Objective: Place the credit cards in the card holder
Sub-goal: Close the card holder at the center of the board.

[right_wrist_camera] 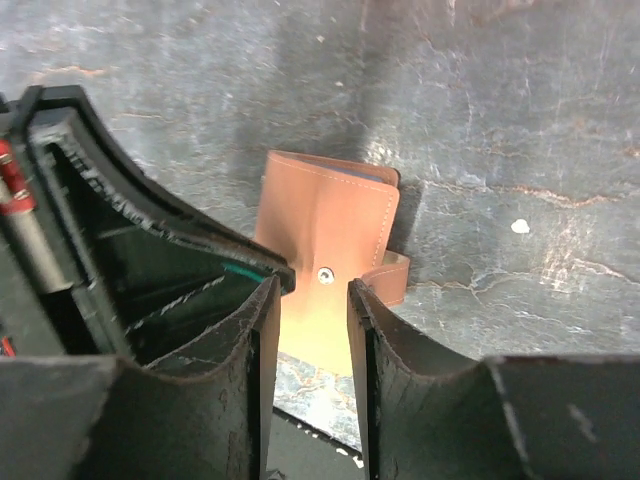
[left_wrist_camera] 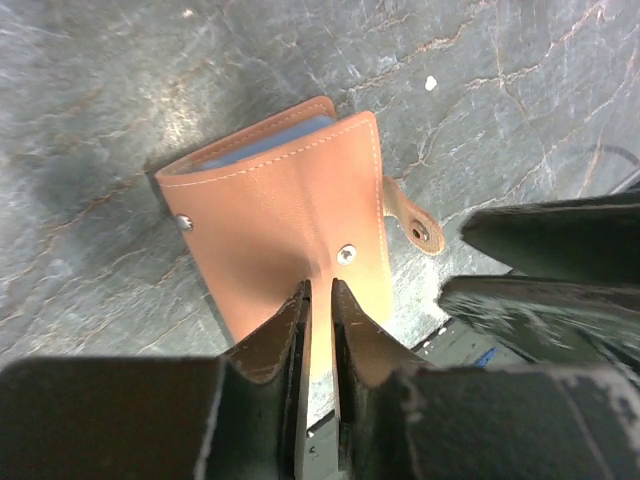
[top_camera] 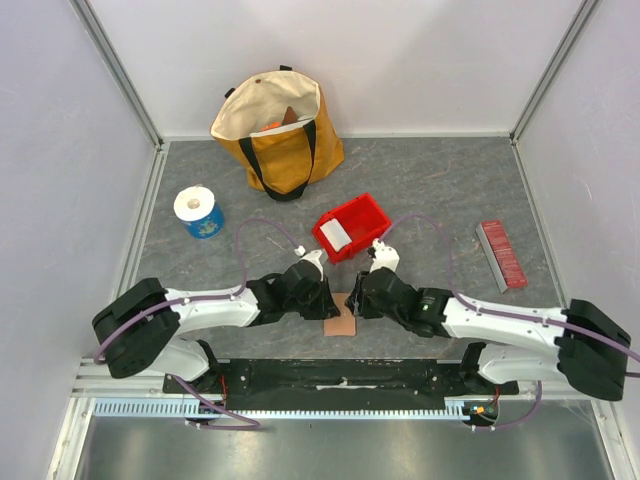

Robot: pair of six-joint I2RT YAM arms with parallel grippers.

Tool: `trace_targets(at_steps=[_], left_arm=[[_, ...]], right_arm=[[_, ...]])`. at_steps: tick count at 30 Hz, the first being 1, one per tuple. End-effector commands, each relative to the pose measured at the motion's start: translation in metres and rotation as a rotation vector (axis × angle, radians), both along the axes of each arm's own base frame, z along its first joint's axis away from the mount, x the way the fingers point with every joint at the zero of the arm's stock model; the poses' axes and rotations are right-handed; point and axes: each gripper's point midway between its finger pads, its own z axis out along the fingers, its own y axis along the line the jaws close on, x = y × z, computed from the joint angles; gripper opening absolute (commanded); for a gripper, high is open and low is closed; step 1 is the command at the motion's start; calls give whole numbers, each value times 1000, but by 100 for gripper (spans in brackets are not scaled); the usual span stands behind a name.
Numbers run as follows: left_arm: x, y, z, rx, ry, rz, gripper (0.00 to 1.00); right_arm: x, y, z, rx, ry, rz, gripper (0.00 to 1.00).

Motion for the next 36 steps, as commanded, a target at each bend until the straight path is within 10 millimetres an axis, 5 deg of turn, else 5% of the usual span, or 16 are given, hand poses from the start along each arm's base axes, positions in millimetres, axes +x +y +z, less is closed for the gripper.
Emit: trace_targets(at_steps=[1,6,13,26,36], left_arm=[[23,12,16,47,-153,48,19],[29,19,19,66,-194,65,21],[26,17,5,102,-190,3,19],[19,11,-15,93,-136,-7,16],[12,0,26,-43,-172,-51,26]], right_arm=[[-3,-7,25,19,-76,71,42],[-1,-33,38,23,-127,8,41],[-4,-58,23,50,-85,-78,28],[4,-48,-3,28,-37,11,16],[3,-31,1,67,-10,100,11]])
